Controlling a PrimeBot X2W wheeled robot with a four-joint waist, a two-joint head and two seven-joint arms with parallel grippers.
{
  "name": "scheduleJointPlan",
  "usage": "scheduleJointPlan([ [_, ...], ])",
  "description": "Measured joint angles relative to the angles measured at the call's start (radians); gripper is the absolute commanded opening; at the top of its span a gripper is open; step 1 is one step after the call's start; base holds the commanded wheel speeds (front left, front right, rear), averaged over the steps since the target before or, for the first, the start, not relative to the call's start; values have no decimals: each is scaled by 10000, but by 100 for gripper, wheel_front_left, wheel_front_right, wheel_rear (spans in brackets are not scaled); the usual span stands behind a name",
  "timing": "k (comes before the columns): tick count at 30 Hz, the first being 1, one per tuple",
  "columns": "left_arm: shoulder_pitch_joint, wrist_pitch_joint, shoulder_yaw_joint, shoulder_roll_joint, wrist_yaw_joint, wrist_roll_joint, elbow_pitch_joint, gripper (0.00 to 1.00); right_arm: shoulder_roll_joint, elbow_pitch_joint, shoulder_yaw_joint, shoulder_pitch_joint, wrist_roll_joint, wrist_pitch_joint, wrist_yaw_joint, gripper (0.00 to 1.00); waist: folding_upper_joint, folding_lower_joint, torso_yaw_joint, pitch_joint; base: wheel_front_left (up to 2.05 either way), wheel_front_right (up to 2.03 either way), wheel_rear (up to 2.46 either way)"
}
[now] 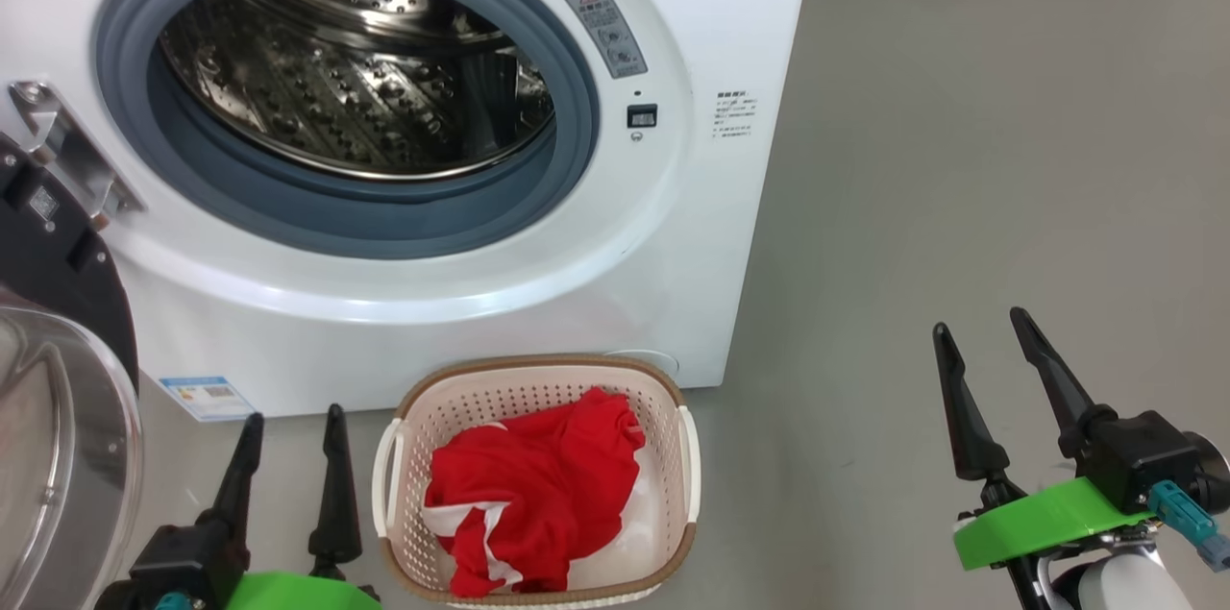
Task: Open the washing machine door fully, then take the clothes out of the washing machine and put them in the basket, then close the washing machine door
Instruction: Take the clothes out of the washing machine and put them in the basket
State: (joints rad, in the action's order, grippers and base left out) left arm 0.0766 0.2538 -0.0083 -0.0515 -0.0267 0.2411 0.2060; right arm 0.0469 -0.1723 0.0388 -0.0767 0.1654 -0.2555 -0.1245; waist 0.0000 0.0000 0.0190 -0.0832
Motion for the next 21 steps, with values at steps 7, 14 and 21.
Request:
scheduleJointPlan([
  [7, -128, 0, 115, -2, -8, -128, -104, 100, -6, 59, 73, 167, 0, 0, 0, 100, 0, 0, 86, 215, 0, 0, 0],
  [14, -283, 0, 105, 23, -21, -128, -190, 100, -8, 71, 40, 231, 0, 2, 0, 100, 0, 0, 118, 216, 0, 0, 0],
  [21, -282, 0, 107, 27, -82, -282, -194, 100, -12, 69, 36, 231, 0, 0, 0, 100, 0, 0, 104, 130, -38, 38, 0],
])
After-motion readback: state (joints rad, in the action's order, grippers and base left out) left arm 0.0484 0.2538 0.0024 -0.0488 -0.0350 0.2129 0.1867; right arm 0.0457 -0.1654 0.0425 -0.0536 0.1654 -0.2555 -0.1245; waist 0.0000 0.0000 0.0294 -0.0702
